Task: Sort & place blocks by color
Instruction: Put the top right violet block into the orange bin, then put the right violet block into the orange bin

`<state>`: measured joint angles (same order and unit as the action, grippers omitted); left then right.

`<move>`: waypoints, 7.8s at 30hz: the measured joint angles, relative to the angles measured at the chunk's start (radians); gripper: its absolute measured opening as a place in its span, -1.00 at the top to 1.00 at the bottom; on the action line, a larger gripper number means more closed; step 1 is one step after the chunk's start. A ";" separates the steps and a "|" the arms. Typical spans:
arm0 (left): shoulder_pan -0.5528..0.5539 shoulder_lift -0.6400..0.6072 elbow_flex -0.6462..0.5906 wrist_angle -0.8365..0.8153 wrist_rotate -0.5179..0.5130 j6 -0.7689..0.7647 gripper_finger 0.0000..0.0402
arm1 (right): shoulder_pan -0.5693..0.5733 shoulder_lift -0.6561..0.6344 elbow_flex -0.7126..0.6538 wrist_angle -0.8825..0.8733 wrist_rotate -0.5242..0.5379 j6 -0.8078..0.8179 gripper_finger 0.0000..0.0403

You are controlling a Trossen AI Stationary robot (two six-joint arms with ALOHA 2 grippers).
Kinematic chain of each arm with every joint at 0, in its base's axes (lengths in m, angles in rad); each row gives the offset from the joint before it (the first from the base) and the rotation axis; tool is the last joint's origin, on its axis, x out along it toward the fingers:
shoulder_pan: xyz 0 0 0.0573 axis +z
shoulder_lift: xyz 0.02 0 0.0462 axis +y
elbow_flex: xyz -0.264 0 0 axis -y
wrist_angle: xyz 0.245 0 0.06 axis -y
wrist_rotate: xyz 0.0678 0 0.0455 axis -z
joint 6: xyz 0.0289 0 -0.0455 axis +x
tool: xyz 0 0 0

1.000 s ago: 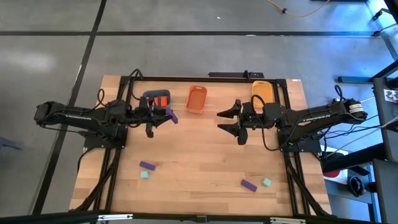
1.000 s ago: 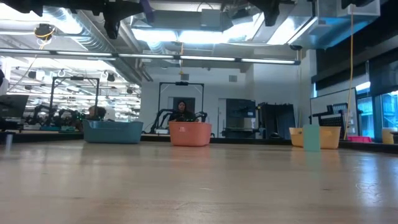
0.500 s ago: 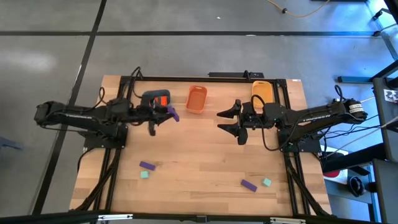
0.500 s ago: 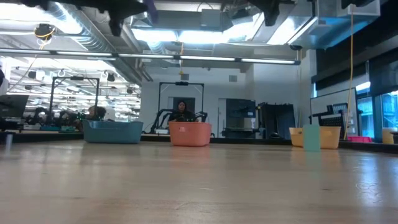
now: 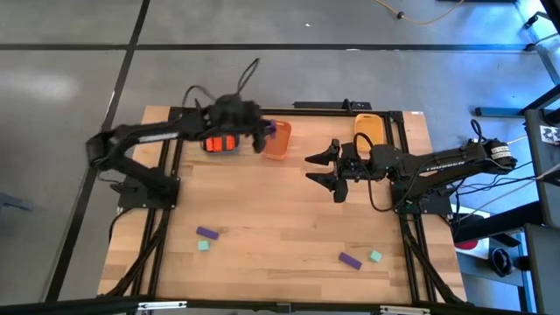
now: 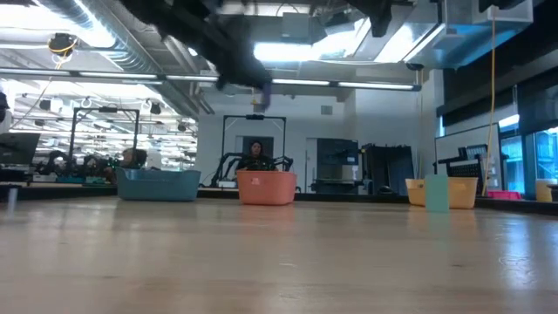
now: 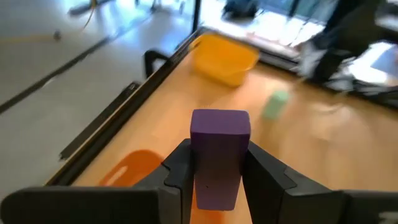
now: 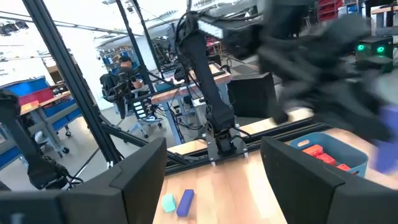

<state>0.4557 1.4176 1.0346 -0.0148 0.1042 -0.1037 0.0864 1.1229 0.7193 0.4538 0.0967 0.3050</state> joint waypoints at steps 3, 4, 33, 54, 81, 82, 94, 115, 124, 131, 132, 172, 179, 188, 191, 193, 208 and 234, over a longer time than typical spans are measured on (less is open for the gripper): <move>0.039 0.128 0.092 -0.049 -0.011 0.002 0.53 | 0.000 0.000 0.000 0.000 0.000 0.000 -0.31; 0.048 0.166 0.114 -0.068 -0.012 0.002 0.53 | 0.000 0.000 0.000 0.000 0.000 0.000 -0.31; 0.055 0.521 0.176 -0.175 -0.041 -0.253 0.35 | 0.000 0.000 0.000 -0.002 0.042 0.004 -0.31; 0.088 0.365 0.176 -0.218 -0.016 -0.199 0.27 | 0.000 0.000 0.000 -0.002 0.042 0.002 -0.31; -0.503 -0.505 -0.576 0.569 -0.060 -0.329 0.29 | 0.000 0.000 0.000 -0.002 0.033 0.000 -0.31; -0.529 -0.523 -0.601 0.593 -0.067 -0.337 0.29 | 0.000 0.000 0.000 -0.001 0.032 0.001 -0.31; -0.645 -0.604 -0.656 0.629 -0.240 -0.086 0.29 | 0.000 0.000 0.000 -0.002 -0.042 -0.053 -0.31; -0.644 -0.657 -0.656 0.640 -0.362 0.055 0.29 | 0.011 0.000 0.000 -0.002 -0.047 -0.053 -0.31; -0.644 -0.715 -0.656 0.613 -0.382 0.070 0.29 | 0.011 0.000 0.000 -0.002 -0.046 -0.033 -0.31; -0.644 -0.719 -0.656 0.608 -0.381 0.065 0.29 | 0.011 0.000 0.000 -0.002 -0.046 -0.020 -0.31; -0.644 -0.719 -0.656 0.608 -0.381 0.065 0.29 | 0.011 0.000 0.000 -0.002 -0.046 -0.020 -0.31; -0.644 -0.719 -0.656 0.609 -0.377 0.043 0.29 | 0.011 0.000 0.000 -0.002 -0.047 -0.019 -0.31; -0.644 -0.719 -0.656 0.609 -0.376 0.028 0.29 | 0.011 0.000 0.000 -0.002 -0.048 0.007 -0.31; -0.644 -0.719 -0.656 0.609 -0.376 0.028 0.29 | 0.012 0.000 0.000 -0.005 -0.092 0.064 -0.31; -0.644 -0.719 -0.656 0.609 -0.376 0.028 0.29 | 0.031 0.001 0.036 -0.096 -0.102 0.114 -0.31; -0.644 -0.719 -0.656 0.609 -0.376 0.028 0.29 | 0.059 0.002 0.106 -0.256 -0.118 0.128 -0.31; -0.644 -0.719 -0.655 0.610 -0.376 0.028 0.29 | 0.390 0.256 0.505 -1.274 -0.257 0.859 -0.31; -0.644 -0.719 -0.655 0.614 -0.393 0.028 0.29 | 0.547 0.751 0.425 -1.273 -0.313 0.921 -0.31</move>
<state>-0.1886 0.6991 0.3798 0.5991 -0.2884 -0.0758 0.6338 1.8740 1.1442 -0.8188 -0.2159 1.2257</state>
